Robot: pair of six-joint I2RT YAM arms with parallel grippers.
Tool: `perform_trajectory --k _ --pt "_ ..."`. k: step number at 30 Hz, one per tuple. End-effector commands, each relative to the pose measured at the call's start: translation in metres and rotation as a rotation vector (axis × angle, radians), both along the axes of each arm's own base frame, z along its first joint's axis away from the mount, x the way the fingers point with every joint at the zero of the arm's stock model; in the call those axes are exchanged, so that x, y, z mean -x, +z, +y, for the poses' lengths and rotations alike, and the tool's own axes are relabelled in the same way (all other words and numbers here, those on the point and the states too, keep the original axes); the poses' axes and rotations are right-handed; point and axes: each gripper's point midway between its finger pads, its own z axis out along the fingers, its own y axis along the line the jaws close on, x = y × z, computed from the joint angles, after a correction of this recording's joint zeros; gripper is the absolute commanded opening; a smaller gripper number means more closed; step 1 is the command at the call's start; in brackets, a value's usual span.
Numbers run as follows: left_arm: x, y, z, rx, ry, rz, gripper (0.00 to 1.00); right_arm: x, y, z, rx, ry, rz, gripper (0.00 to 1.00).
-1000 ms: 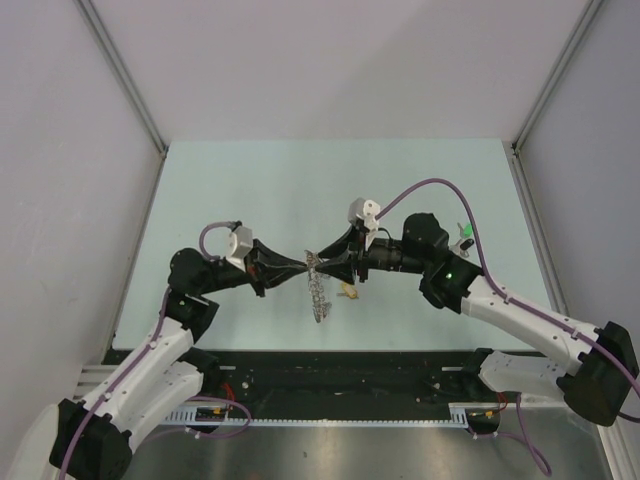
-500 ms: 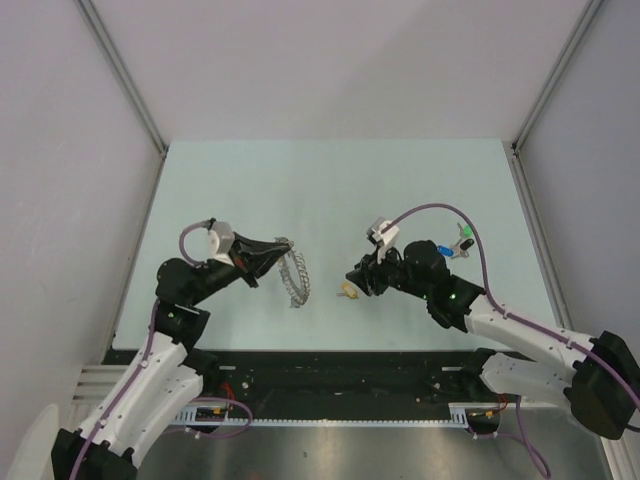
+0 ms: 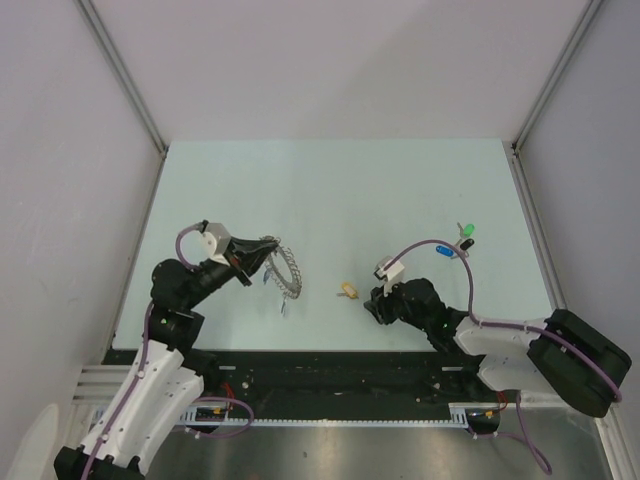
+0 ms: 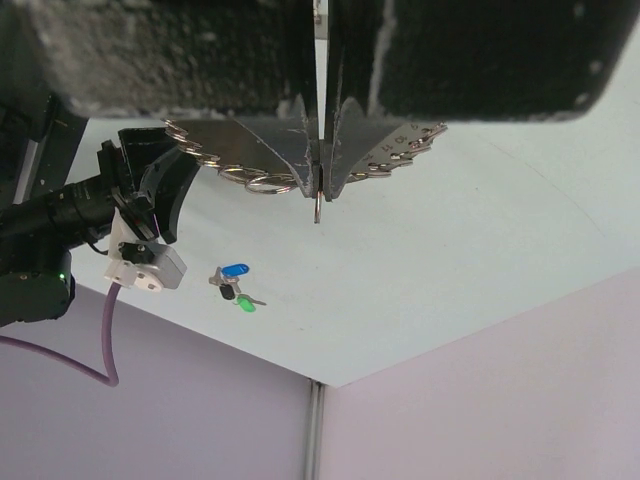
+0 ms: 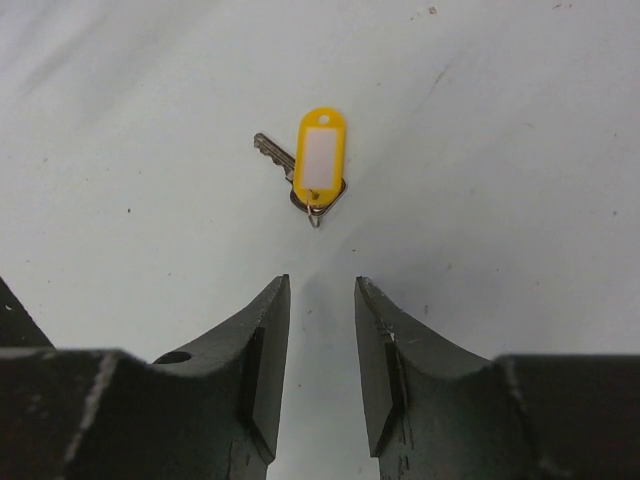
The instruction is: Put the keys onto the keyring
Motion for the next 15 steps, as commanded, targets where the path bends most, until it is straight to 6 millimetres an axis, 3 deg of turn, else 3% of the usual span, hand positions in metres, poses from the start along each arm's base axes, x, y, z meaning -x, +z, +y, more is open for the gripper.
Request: perform_trajectory --k 1,8,15 --pt "0.0 0.033 0.007 0.016 0.031 -0.113 0.01 -0.018 0.02 0.011 -0.082 -0.027 -0.112 0.37" --pt "-0.001 0.029 0.005 0.032 0.011 -0.099 0.01 -0.013 0.006 0.025 -0.091 0.05 -0.096 0.35" --pt "-0.003 0.026 0.003 0.037 -0.001 -0.078 0.0 -0.014 -0.006 0.028 -0.069 0.059 -0.094 0.34"
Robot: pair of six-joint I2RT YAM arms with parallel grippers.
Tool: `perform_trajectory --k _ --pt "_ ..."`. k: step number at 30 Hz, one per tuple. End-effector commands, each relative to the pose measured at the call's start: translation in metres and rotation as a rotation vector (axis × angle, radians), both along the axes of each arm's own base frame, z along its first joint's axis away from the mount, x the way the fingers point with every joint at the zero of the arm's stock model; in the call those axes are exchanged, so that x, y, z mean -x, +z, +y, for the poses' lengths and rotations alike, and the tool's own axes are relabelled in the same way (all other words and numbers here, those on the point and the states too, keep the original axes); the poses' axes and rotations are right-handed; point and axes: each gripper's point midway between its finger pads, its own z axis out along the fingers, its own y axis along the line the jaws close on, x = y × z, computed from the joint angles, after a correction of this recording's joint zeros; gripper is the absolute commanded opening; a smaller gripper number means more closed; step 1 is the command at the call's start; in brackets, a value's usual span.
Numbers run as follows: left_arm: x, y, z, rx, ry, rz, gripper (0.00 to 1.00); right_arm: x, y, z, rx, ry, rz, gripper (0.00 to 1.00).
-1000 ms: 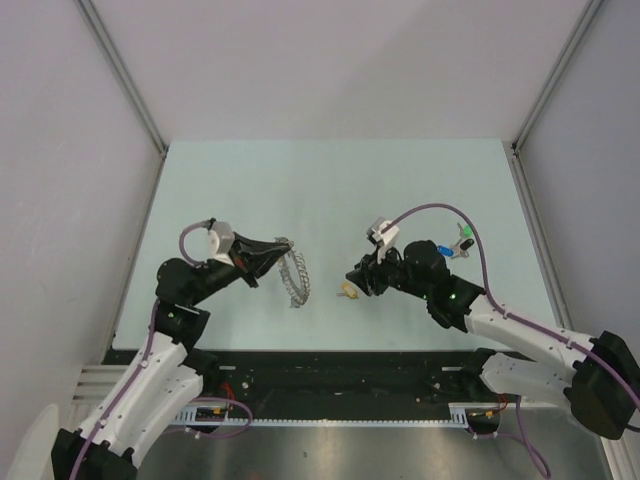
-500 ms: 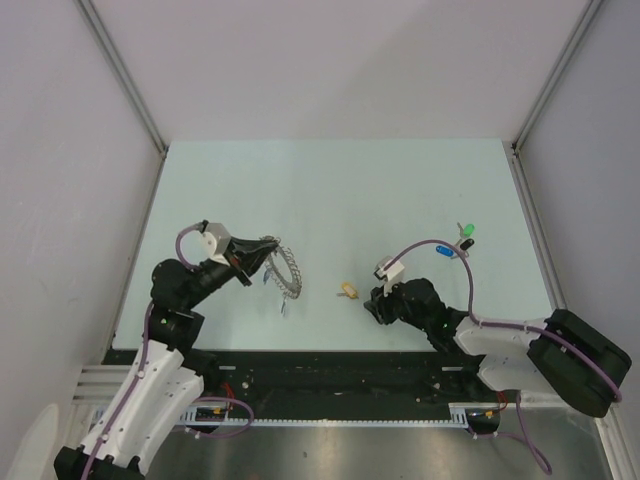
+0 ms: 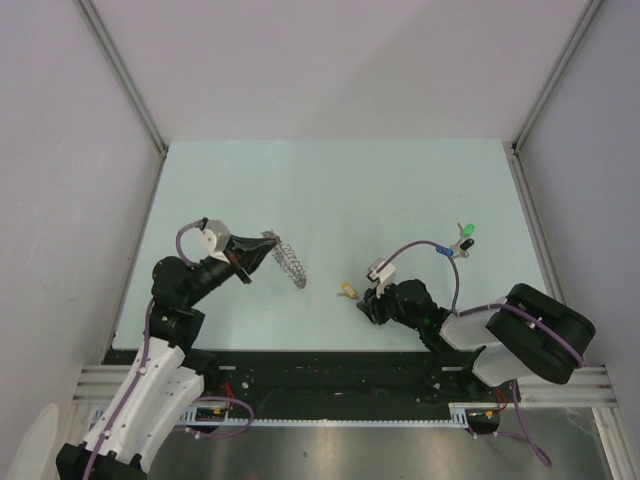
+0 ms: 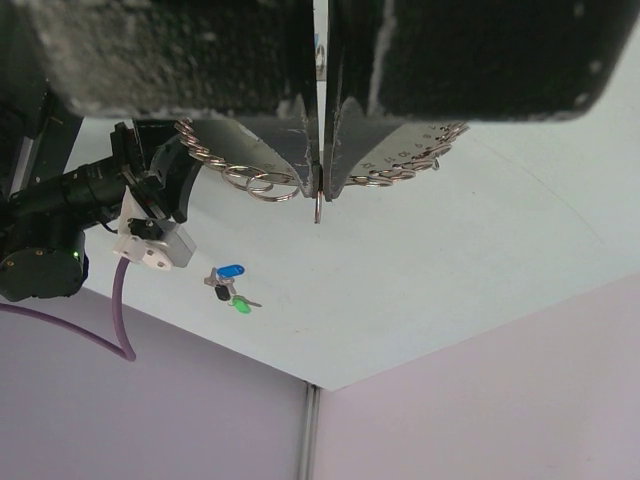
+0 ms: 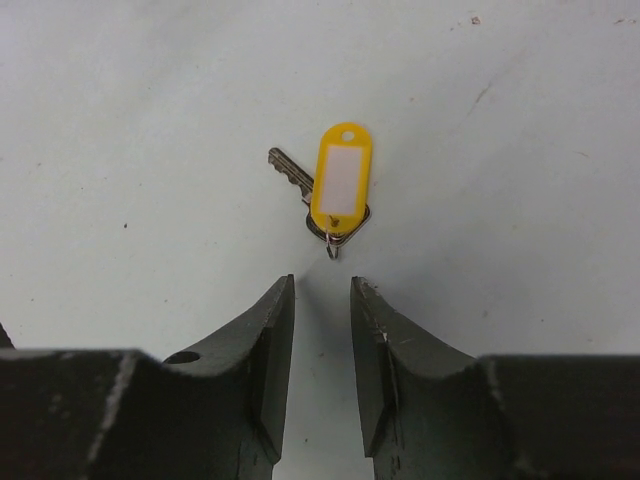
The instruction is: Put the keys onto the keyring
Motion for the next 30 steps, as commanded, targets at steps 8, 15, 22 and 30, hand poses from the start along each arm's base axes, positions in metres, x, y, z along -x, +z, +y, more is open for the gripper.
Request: perform_trajectory --k 8,15,22,30 --pt "0.001 0.023 0.0 0.029 -0.017 -0.073 0.0 -0.011 0.002 0.01 -0.025 0.007 -0.071 0.3" --pt "0.0 0.023 0.0 0.028 -0.019 -0.07 0.0 -0.012 -0.002 0.012 -0.012 0.016 -0.067 0.27" --pt "0.0 0.021 -0.001 0.027 -0.023 -0.065 0.0 -0.012 -0.006 0.014 -0.006 0.025 -0.062 0.22" --pt "0.001 0.02 -0.002 0.027 -0.031 -0.061 0.0 -0.013 -0.008 0.014 0.003 0.023 -0.063 0.12"
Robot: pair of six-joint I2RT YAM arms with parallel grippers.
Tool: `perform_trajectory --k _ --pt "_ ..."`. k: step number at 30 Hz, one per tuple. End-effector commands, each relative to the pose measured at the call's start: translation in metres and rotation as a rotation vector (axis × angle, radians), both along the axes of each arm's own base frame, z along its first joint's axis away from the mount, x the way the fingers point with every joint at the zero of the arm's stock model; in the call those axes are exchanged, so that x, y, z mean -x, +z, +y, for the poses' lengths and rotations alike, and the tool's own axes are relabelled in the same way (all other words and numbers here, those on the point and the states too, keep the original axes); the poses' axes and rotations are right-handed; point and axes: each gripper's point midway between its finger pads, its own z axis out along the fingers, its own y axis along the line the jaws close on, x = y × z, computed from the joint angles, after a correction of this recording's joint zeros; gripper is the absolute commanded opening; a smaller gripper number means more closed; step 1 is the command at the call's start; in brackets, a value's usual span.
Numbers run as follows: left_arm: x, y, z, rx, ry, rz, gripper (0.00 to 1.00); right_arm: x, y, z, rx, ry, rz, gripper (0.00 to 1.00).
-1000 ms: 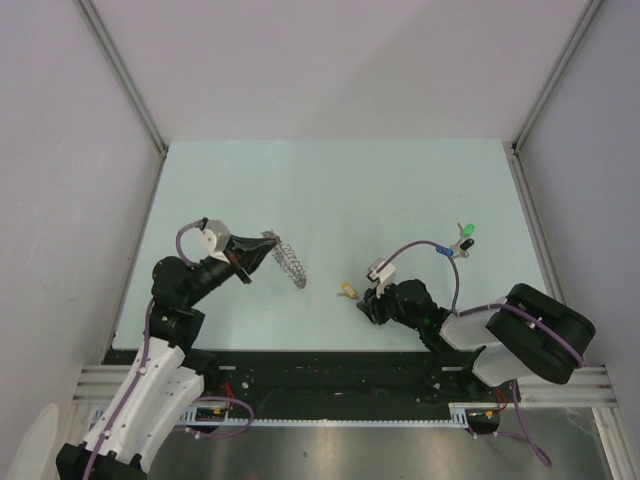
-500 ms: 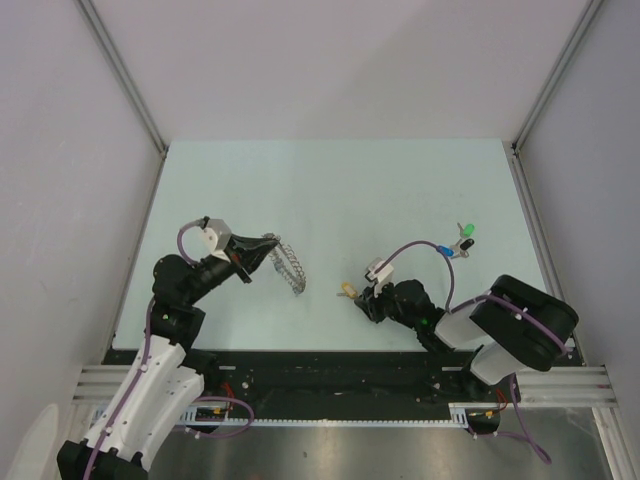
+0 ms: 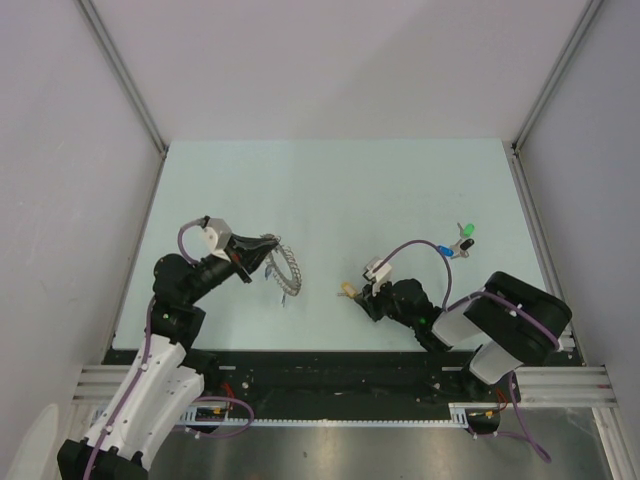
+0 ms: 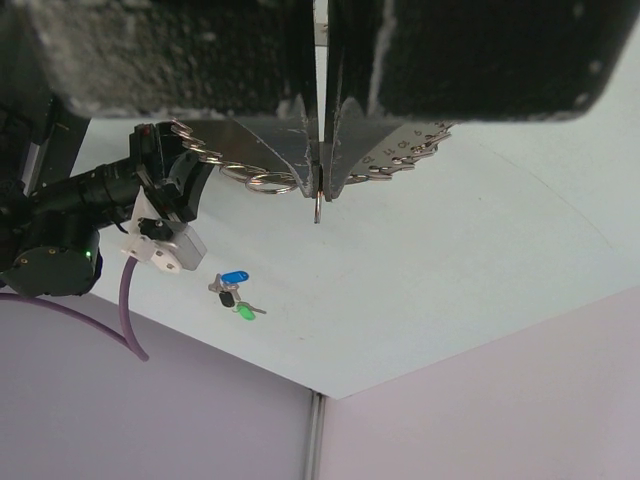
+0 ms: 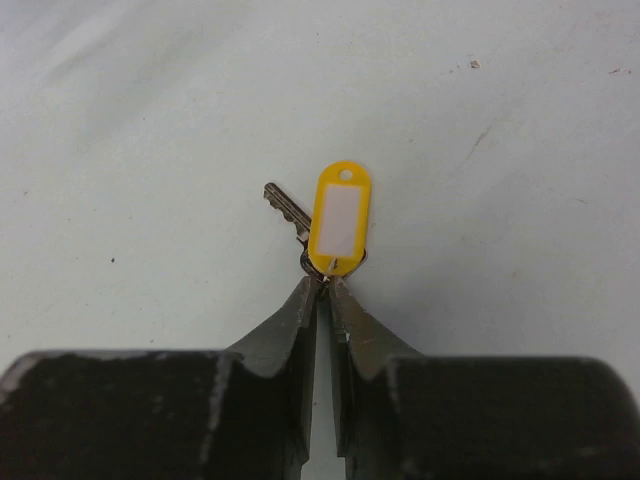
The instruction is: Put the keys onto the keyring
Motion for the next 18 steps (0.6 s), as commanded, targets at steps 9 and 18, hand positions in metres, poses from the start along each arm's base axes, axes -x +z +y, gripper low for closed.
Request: perform_trajectory --k 9,18 --pt "0.009 0.029 -0.005 0.044 -0.058 -0.097 0.0 -0.001 0.026 0.004 0.005 0.032 -0.047 0.0" --pt "0.031 0.041 -0.023 0.079 -0.238 -0.153 0.0 -0.001 0.116 0.008 -0.01 0.122 -0.13 0.0"
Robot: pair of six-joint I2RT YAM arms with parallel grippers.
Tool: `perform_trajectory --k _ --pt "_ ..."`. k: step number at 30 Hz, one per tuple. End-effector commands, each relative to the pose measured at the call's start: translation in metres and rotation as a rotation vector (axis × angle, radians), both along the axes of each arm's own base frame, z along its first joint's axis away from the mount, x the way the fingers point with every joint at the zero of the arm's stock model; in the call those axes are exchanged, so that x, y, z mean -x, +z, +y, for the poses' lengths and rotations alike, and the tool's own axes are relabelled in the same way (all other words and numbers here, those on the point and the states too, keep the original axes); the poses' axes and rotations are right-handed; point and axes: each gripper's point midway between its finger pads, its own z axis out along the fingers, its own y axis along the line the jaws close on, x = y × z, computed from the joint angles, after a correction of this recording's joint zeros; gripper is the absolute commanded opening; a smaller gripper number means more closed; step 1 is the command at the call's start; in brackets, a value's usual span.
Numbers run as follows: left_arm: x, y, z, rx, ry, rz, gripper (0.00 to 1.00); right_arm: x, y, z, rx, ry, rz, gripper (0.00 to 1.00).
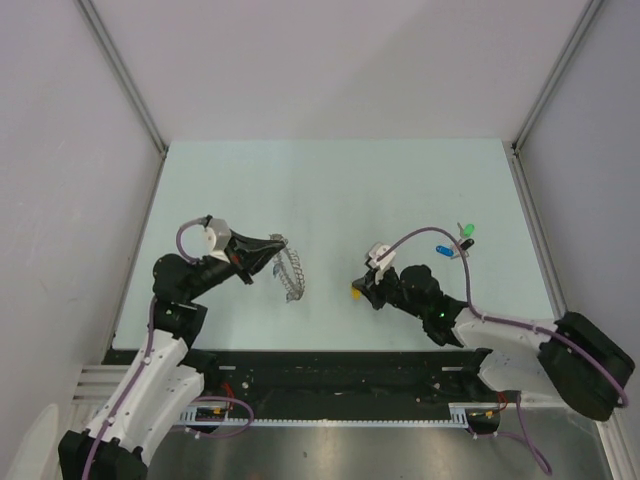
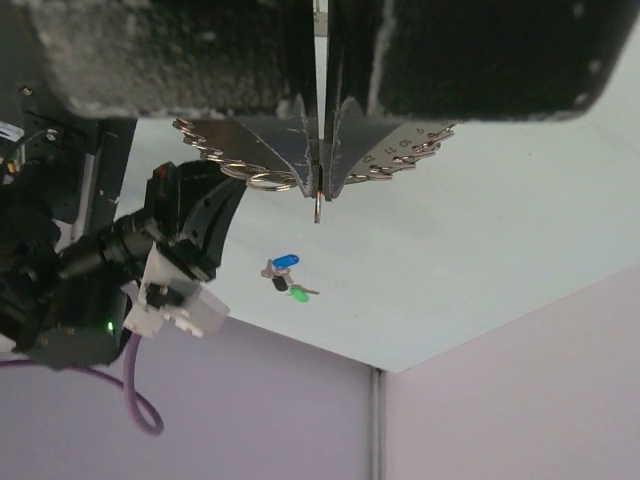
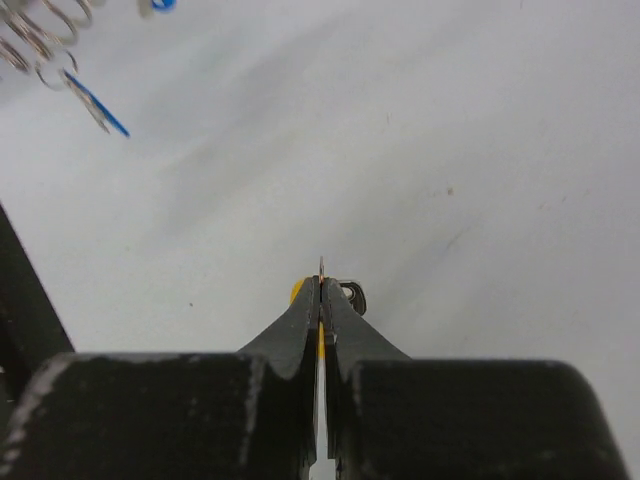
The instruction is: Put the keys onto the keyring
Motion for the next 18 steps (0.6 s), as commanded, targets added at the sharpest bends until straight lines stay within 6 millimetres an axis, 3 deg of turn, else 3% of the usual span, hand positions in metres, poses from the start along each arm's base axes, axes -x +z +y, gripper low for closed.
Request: perform_trajectory --k 1,4,5,6,8,9,12,13,18 --pt "0.019 0.03 -0.009 0.049 -0.12 -0.124 0.01 0.002 0.053 0.003 0.021 0.087 -0.071 0.0" --pt "0.025 0.036 -0.013 0.064 -0.173 -0.138 0.0 0.006 0.086 0.005 0.05 0.148 -0.105 0.0" --pt "0.026 0.035 -0.015 0.068 -0.195 -0.126 0.01 0.011 0.088 0.003 0.072 0.174 -0.089 0.0" --pt "0.03 0.038 -0.017 0.064 -0.222 -0.149 0.01 0.009 0.109 0.006 0.058 0.182 -0.121 0.0" --pt "0.033 0.041 -0.02 0.066 -0.256 -0.144 0.01 0.017 0.12 0.007 0.068 0.228 -0.127 0.0" --pt "0.037 0.044 -0.021 0.062 -0.282 -0.17 0.0 0.016 0.142 0.01 0.042 0.237 -0.159 0.0" --pt "0.042 0.047 -0.025 0.055 -0.332 -0.175 0.0 0.023 0.159 0.017 0.057 0.305 -0.173 0.0" --pt "0.043 0.05 -0.025 0.055 -0.343 -0.181 0.0 0.023 0.178 0.021 0.047 0.321 -0.202 0.0" --pt "0.051 0.045 -0.03 0.046 -0.414 -0.192 0.0 0.03 0.198 0.037 0.073 0.417 -0.243 0.0"
